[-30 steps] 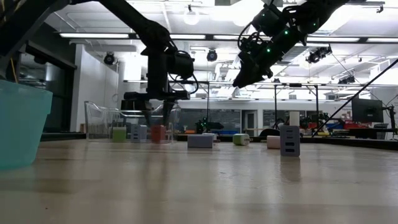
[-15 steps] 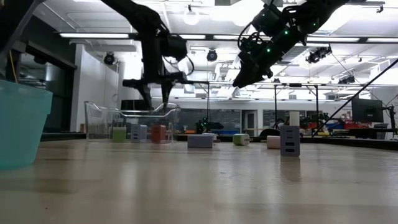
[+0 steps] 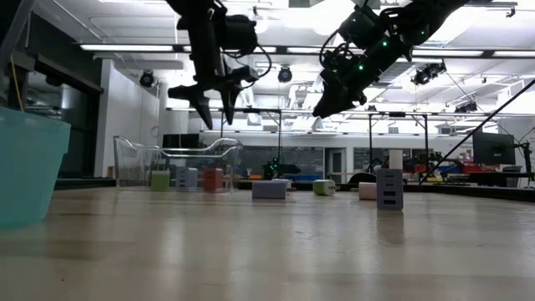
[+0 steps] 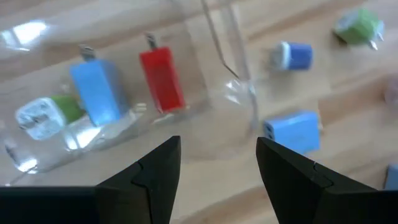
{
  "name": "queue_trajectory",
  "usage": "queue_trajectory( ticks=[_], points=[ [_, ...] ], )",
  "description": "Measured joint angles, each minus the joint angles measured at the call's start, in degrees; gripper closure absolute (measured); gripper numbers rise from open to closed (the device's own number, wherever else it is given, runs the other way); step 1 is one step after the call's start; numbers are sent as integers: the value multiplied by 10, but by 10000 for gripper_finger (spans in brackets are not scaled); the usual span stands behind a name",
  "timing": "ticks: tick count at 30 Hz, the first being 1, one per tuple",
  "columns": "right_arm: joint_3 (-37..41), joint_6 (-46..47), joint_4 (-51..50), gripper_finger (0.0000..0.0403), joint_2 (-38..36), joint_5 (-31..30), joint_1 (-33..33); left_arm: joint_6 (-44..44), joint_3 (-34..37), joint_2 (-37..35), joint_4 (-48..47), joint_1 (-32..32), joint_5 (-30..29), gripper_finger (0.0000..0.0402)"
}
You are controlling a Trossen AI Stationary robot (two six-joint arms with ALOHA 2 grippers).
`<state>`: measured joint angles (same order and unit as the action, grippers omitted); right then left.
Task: Pick & Place Office items
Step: Put the top blue charger adapter into the transparent bin
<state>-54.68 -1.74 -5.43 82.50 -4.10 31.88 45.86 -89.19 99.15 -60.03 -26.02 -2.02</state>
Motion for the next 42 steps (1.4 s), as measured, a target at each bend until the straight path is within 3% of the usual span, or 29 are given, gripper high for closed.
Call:
queue_trajectory(
  ticks=[15, 23, 33, 42],
  points=[
    [0, 0, 1, 223, 0, 0, 0, -104, 0, -3, 30, 129, -62, 199],
    [0, 0, 1, 223, 0, 0, 0, -245, 0, 1, 89, 174, -68, 199],
    [0, 0, 1, 223, 0, 0, 0, -271, 4, 12, 119, 186, -87, 199],
    [0, 0, 2, 223, 0, 0, 0, -327, 6, 87, 118, 198, -84, 199]
  ],
)
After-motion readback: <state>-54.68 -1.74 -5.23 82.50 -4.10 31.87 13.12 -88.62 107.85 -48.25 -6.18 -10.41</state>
